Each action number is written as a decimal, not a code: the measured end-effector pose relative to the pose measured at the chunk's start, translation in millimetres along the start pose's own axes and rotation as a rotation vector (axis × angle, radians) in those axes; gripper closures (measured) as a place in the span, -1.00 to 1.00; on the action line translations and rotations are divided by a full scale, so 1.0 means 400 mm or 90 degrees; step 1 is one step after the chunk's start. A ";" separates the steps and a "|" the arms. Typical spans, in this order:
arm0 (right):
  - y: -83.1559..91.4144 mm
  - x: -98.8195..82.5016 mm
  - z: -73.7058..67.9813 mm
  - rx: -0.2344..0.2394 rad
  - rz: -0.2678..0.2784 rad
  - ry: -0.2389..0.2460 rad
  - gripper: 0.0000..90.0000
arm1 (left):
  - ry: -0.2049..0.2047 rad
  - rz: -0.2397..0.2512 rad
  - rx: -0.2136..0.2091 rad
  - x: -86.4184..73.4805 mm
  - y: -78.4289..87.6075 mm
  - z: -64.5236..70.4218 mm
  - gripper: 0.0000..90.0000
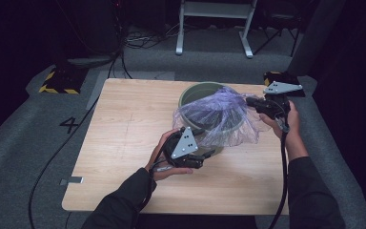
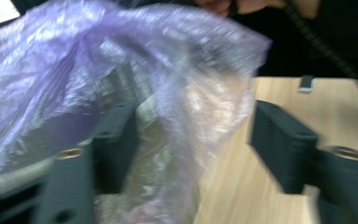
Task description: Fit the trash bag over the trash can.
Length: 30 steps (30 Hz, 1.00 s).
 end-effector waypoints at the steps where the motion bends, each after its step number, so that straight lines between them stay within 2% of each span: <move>1: 0.001 0.000 -0.001 0.000 -0.001 0.001 0.97 | 0.004 0.001 -0.002 -0.002 -0.003 -0.004 -0.10; 2: 0.001 0.000 -0.001 0.001 -0.001 0.001 0.95 | 0.007 0.004 -0.007 -0.004 -0.004 -0.006 0.00; 3: 0.002 -0.001 -0.002 -0.001 -0.002 0.001 0.93 | -0.003 0.002 -0.012 -0.006 -0.005 -0.008 0.21; 6: 0.005 0.001 -0.003 -0.004 0.001 0.003 0.93 | -0.013 -0.009 -0.022 -0.012 -0.005 -0.011 0.63; 8: 0.005 0.001 -0.004 -0.003 0.002 0.003 0.93 | -0.015 -0.017 -0.018 -0.015 -0.003 -0.013 0.89; 9: 0.006 0.001 -0.004 -0.003 0.002 0.003 0.93 | -0.016 -0.016 -0.019 -0.017 -0.001 -0.015 0.95; 10: 0.006 0.001 -0.004 -0.003 0.002 0.002 0.92 | -0.020 -0.021 -0.017 -0.019 0.001 -0.017 0.99; 12: 0.006 0.001 -0.002 -0.003 0.003 0.001 0.91 | -0.041 -0.037 0.008 -0.026 0.003 -0.020 0.99; 13: 0.007 0.001 -0.001 -0.003 0.002 -0.003 0.90 | -0.051 -0.046 0.007 -0.035 0.003 -0.021 0.99; 18: 0.005 0.004 0.015 -0.008 0.008 -0.032 0.88 | -0.050 -0.075 -0.021 -0.082 0.003 -0.021 0.99; 23: 0.000 0.006 0.028 -0.029 0.017 -0.047 0.83 | -0.037 -0.089 -0.030 -0.119 0.004 -0.028 0.99; 26: -0.005 0.010 0.032 -0.035 0.023 -0.049 0.82 | -0.025 -0.098 -0.034 -0.140 0.003 -0.033 0.99; 30: -0.016 0.015 0.033 -0.034 0.017 -0.045 0.83 | -0.025 -0.117 -0.036 -0.166 0.000 -0.036 0.99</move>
Point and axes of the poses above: each handheld gripper's, and its own axes: y roughly backward along the jaws, x roughly out of its top, z roughly to its right, the point moved 4 cm from there along -y, roughly forward along the jaws, and after that the axes turned 6 degrees about -y, right-handed, at the moved point
